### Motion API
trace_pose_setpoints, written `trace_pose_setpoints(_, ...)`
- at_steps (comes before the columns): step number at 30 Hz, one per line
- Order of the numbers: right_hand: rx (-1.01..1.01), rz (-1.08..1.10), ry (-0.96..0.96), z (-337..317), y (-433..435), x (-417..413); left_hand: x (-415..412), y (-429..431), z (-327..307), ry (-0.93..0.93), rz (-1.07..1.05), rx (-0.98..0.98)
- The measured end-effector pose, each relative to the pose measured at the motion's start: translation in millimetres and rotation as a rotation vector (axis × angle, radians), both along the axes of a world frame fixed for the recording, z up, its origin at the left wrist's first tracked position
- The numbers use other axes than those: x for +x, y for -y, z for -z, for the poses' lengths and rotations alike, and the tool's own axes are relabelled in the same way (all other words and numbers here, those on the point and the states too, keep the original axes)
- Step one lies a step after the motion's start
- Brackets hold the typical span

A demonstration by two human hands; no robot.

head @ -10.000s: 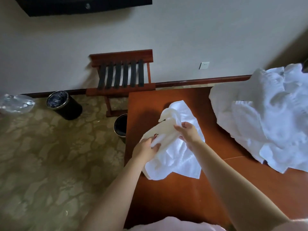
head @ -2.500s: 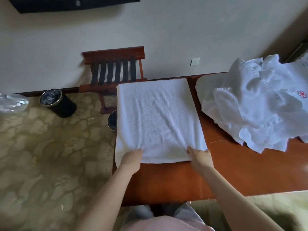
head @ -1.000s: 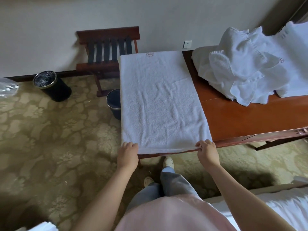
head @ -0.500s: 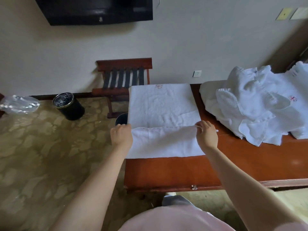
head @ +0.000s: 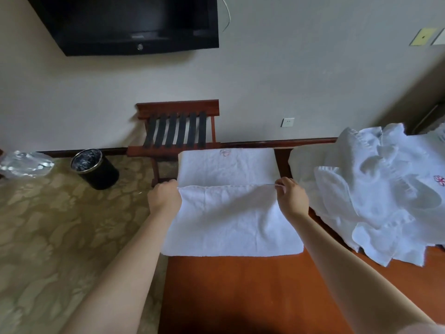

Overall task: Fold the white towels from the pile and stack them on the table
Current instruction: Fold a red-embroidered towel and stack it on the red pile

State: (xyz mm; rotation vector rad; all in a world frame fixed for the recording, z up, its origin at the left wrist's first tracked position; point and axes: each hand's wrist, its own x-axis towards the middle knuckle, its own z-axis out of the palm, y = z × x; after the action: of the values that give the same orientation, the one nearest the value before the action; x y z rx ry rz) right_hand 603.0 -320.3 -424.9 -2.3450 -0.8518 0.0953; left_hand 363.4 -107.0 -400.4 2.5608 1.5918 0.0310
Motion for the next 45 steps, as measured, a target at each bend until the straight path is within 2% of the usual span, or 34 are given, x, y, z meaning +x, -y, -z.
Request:
trace_pose_setpoints(7,-0.038,-0.028,0.065,-12,-60,45,43,-65,-10,-0.062,0.035,0.049)
trace_pose_setpoints(17,-0.238,-0.036,-0.004,22,-143,114,123,-148,32,-0.284,0.037,-0.078)
trace_pose_setpoints(22,-0.373,-0.033,-0.096,64,-167,136,155,-172,75,-0.398,0.077,-0.268)
trace_pose_setpoints(25,-0.434,-0.065,-0.103,89,-171,135,162,-173,97,-0.368,0.049,-0.383)
trace_pose_setpoints(30,-0.459,-0.016,-0.07,113,-166,122,153,-161,118,-0.294,0.109,-0.273)
trace_pose_setpoints(45,-0.493,-0.001,-0.162,103,-92,71,92,-90,128,-0.285,0.214,-0.4)
